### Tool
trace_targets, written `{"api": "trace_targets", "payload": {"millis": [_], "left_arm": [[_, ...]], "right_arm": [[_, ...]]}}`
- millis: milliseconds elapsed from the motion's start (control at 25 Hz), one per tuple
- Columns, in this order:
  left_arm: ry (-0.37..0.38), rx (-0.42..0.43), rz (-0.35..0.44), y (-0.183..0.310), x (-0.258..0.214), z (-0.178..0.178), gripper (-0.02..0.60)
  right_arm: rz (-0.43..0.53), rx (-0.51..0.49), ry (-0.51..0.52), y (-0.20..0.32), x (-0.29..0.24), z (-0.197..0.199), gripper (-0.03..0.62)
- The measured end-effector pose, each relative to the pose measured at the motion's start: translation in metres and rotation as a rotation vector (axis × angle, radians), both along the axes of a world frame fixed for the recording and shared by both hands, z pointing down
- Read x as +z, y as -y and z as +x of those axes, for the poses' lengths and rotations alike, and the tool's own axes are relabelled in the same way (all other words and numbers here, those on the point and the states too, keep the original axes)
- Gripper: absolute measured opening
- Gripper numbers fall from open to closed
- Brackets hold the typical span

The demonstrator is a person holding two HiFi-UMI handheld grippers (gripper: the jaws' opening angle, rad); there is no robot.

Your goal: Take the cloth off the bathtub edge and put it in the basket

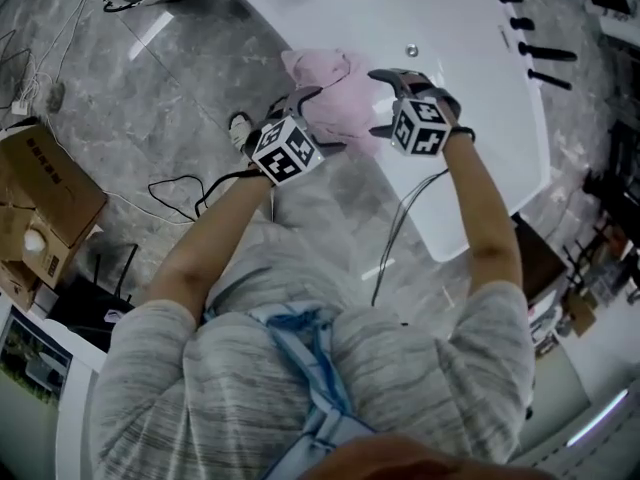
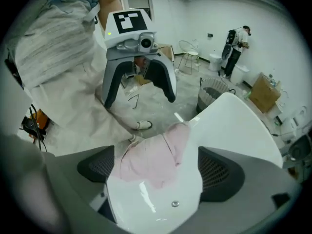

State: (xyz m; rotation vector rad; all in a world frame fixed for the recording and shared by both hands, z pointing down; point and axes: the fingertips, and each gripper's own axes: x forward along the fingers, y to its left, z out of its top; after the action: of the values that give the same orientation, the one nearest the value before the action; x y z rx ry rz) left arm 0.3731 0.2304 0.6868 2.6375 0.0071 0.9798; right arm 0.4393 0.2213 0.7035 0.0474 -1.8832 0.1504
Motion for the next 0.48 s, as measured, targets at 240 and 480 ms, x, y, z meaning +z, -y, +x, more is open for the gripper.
{"api": "trace_targets", "payload": {"millis": [240, 480], "left_arm": [[0.067, -0.041, -0.054, -0.015, 0.052, 0.004, 0.601], [0.145, -0.043, -0.108, -0.024, 0.111, 0.007, 0.601]], "right_arm": [[-0.059, -0.189, -0.121, -0.015, 0.055, 0.015, 0.573], [-0.065, -0.302, -0.137, -0.016, 0.108, 0.020, 0.574]]}}
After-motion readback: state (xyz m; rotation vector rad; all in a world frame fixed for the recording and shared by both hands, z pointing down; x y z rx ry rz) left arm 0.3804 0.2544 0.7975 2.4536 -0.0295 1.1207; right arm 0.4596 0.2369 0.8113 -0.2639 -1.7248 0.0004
